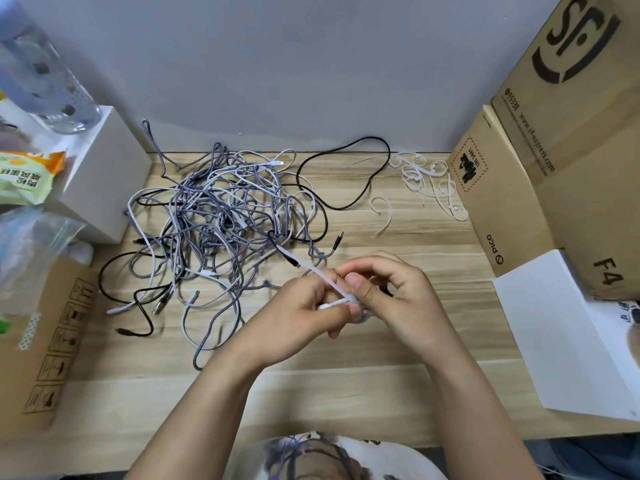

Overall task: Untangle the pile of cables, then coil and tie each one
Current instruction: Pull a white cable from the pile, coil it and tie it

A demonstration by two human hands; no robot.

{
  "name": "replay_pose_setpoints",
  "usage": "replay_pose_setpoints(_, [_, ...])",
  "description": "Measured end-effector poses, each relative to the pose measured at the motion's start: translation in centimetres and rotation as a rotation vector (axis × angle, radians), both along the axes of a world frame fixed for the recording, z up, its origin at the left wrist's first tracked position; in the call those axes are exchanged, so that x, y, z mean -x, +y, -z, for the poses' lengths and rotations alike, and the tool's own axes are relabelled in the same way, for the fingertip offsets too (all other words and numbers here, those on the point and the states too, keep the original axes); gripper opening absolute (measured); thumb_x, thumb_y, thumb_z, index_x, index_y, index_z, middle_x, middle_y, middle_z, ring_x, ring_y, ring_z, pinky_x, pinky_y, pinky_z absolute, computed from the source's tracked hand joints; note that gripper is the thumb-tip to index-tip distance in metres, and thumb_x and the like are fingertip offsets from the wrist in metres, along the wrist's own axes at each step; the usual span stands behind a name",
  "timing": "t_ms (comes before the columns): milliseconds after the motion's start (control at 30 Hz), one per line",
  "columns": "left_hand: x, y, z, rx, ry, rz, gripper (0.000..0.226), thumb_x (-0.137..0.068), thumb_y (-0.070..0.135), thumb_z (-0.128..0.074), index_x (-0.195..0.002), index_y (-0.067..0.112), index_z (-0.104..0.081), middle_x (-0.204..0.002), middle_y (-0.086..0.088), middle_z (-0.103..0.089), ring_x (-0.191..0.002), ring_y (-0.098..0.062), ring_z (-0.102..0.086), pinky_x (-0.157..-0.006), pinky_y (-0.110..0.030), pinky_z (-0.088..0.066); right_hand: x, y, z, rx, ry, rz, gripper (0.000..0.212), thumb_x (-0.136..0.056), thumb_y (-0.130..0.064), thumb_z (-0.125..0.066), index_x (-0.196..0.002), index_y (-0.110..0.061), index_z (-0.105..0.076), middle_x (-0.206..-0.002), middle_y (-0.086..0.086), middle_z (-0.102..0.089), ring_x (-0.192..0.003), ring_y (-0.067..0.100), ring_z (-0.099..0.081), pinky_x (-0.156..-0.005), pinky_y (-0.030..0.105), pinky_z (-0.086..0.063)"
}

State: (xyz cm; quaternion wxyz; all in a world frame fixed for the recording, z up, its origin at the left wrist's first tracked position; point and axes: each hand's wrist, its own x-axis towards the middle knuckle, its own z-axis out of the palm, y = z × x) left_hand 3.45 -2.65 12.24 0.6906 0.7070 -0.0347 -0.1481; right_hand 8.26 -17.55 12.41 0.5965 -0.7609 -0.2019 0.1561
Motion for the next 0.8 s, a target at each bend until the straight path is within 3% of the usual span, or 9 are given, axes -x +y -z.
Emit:
replay_pose_setpoints(133, [-0.1,-0.1,-0.6,-0.074,-0.015,0.048,0.012,-0.082,-0.009,-0.060,-0.075,-0.001,-0.064,-0.058,0.009,-0.059,-0.054,-0.001,-0.051,-0.051,-0.007,-0.035,-0.3,0.9,-0.1,0.054,0.006,-0.076,0.016,-0.072,-0.028,-0.069,-0.088,-0.032,-0.069,-0.087,-0.003,-0.064,-0.080,-0.001,-0.057,-0.076,0.010,-0.040])
replay_pose_setpoints(200, [-0.1,-0.1,-0.6,-0.072,-0.018,0.044,0.017,-0.079,-0.011,-0.062,-0.069,0.001,-0.067,-0.055,0.011,-0.059,-0.055,0.000,-0.051,-0.051,-0.008,-0.037,-0.2,1.3,-0.1,0.051,0.019,-0.104,0.016,-0.071,-0.027,-0.069,-0.086,-0.029,-0.070,-0.086,-0.001,-0.064,-0.078,-0.003,-0.057,-0.076,0.012,-0.042])
replay_pose_setpoints(267, [0.1,-0.3,-0.5,-0.037,-0.013,0.032,0.021,-0.077,0.000,-0.068,-0.067,0.018,-0.069,-0.062,0.009,-0.062,-0.060,-0.002,-0.053,-0.054,-0.013,-0.042,-0.3,1.6,-0.2,0.020,0.005,-0.076,0.009,-0.070,-0.024,-0.070,-0.077,-0.029,-0.069,-0.078,-0.006,-0.064,-0.073,-0.002,-0.056,-0.071,0.011,-0.040])
replay_pose_setpoints(367, [0.3,-0.4,0.3,-0.122,-0.018,0.026,0.004,-0.077,0.019,-0.073,-0.077,0.023,-0.072,-0.073,-0.003,-0.067,-0.065,-0.007,-0.054,-0.057,-0.019,-0.045,-0.4,1.8,-0.6,-0.089,0.127,0.004,0.013,-0.067,-0.023,-0.079,-0.063,-0.025,-0.066,-0.062,-0.011,-0.064,-0.061,0.000,-0.056,-0.061,0.014,-0.043])
replay_pose_setpoints(433, [0.3,-0.4,0.7,-0.242,-0.062,0.018,0.001,-0.080,0.028,-0.072,-0.080,0.028,-0.073,-0.077,0.000,-0.070,-0.068,-0.008,-0.059,-0.062,-0.024,-0.047,-0.4,1.9,-1.0,-0.170,0.231,0.027,0.009,-0.064,-0.022,-0.073,-0.058,-0.023,-0.066,-0.056,-0.009,-0.064,-0.055,0.001,-0.056,-0.055,0.014,-0.045])
replay_pose_setpoints(533, [0.2,-0.5,1.0,-0.476,-0.146,0.009,0.026,-0.077,0.047,-0.062,-0.083,0.023,-0.070,-0.070,-0.002,-0.065,-0.066,-0.018,-0.057,-0.063,-0.034,-0.046,-0.4,1.9,-1.1,-0.274,0.381,0.090,0.011,-0.057,-0.017,-0.070,-0.049,-0.019,-0.064,-0.051,-0.005,-0.060,-0.049,0.003,-0.054,-0.050,0.015,-0.045])
replay_pose_setpoints(667, [0.3,-1.0,1.0,-0.499,-0.132,0.022,0.023,-0.076,0.047,-0.057,-0.082,0.027,-0.066,-0.063,0.003,-0.061,-0.057,-0.011,-0.050,-0.058,-0.032,-0.042,-0.5,2.0,-0.7,-0.330,0.508,0.187,0.019,-0.053,-0.016,-0.071,-0.044,-0.018,-0.055,-0.046,-0.004,-0.054,-0.046,0.007,-0.049,-0.047,0.018,-0.042])
replay_pose_setpoints(800, [0.0,-1.1,1.3,-0.430,-0.128,0.088,0.019,-0.077,0.043,-0.063,-0.077,0.024,-0.065,-0.062,-0.004,-0.056,-0.055,-0.009,-0.040,-0.054,-0.031,-0.034,-1.0,1.9,0.0,-0.315,0.543,0.234,0.021,-0.058,-0.021,-0.069,-0.042,-0.020,-0.055,-0.045,-0.006,-0.052,-0.049,0.010,-0.046,-0.047,0.018,-0.038])
